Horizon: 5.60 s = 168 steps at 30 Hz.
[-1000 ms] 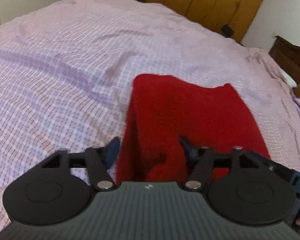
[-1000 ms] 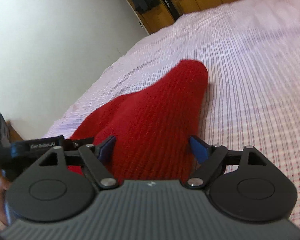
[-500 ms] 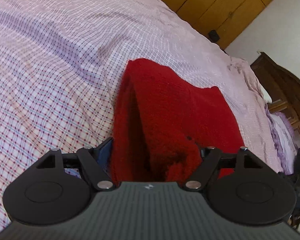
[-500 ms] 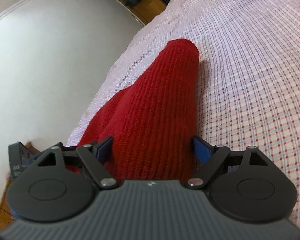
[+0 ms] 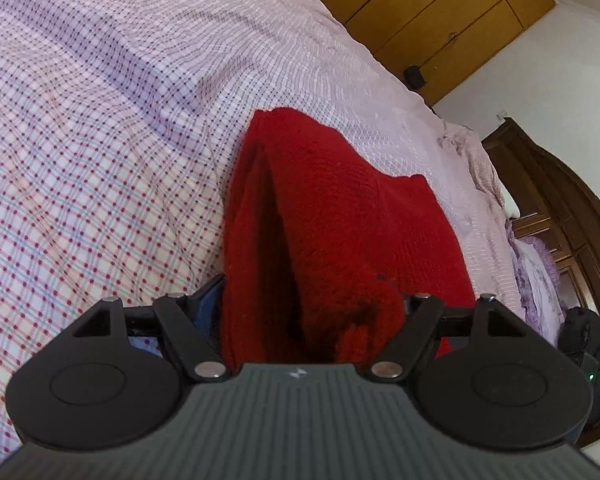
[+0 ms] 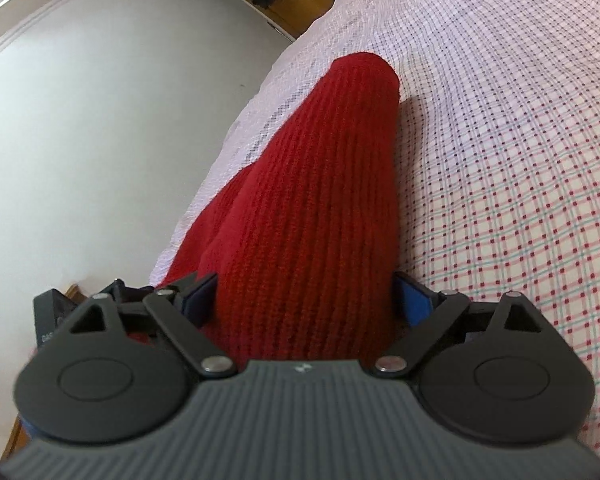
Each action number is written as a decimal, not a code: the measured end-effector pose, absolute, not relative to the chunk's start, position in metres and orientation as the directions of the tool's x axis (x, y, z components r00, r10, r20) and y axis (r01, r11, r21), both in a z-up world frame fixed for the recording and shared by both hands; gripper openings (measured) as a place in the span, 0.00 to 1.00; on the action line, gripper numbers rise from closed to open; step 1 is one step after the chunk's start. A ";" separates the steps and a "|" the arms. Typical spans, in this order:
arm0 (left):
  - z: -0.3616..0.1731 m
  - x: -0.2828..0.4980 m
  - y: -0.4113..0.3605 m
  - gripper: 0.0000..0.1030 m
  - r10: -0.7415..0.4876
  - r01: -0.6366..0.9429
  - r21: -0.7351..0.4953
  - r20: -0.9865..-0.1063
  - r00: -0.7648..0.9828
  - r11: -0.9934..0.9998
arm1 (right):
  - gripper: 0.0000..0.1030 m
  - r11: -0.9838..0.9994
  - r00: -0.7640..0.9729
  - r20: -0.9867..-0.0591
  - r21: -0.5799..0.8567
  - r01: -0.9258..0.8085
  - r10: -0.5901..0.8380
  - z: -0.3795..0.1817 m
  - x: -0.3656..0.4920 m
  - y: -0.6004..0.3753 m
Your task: Fold small clothes
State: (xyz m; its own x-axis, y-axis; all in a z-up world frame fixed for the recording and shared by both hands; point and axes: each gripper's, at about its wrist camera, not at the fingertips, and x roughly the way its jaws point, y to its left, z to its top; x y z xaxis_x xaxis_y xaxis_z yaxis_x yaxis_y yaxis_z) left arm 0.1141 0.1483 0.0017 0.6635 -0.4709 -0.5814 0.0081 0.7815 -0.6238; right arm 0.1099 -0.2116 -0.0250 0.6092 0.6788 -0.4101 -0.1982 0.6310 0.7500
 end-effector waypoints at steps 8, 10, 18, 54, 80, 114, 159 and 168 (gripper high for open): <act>-0.002 0.124 0.145 0.77 -0.467 0.004 -0.622 -0.584 0.664 0.783 | 0.93 0.627 0.629 -0.381 0.746 -0.224 0.678 -0.034 0.110 -0.201; -0.006 0.129 0.144 0.72 -0.486 0.011 -0.639 -0.574 0.659 0.769 | 0.92 0.631 0.629 -0.376 0.737 -0.241 0.680 -0.032 0.108 -0.198; 0.017 0.105 0.133 0.65 -0.512 0.039 -0.644 -0.569 0.644 0.764 | 0.70 0.557 0.618 -0.321 0.798 -0.231 0.717 -0.001 0.093 -0.208; 0.043 -0.028 0.027 0.66 -0.459 0.243 -0.395 -0.675 0.578 0.886 | 0.71 0.790 0.694 -0.526 0.605 -0.101 0.492 0.012 -0.049 -0.260; 0.047 -0.029 0.021 0.67 -0.371 0.232 -0.292 -0.658 0.655 0.928 | 0.72 0.945 0.778 -0.561 0.301 -0.129 0.285 0.044 -0.054 -0.220; 0.068 -0.061 0.010 0.68 -0.289 0.214 -0.195 -0.672 0.681 0.957 | 0.71 0.946 0.819 -0.502 0.292 -0.142 0.278 0.056 -0.078 -0.213; 0.007 -0.136 -0.007 0.77 -0.096 0.080 -0.057 -0.755 0.648 0.995 | 0.80 0.991 0.772 -0.629 0.137 -0.006 0.092 -0.009 -0.143 -0.193; 0.003 -0.138 -0.007 0.79 -0.090 0.085 -0.046 -0.755 0.649 0.995 | 0.80 0.993 0.786 -0.613 0.122 -0.008 0.082 -0.015 -0.144 -0.193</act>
State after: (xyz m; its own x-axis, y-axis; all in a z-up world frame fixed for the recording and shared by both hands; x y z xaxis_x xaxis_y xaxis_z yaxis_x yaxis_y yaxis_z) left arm -0.1385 -0.0069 0.0030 0.6492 -0.0903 -0.7552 0.0848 0.9953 -0.0461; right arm -0.1441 -0.1934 -0.0148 0.7857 0.0815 -0.6132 -0.0081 0.9925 0.1216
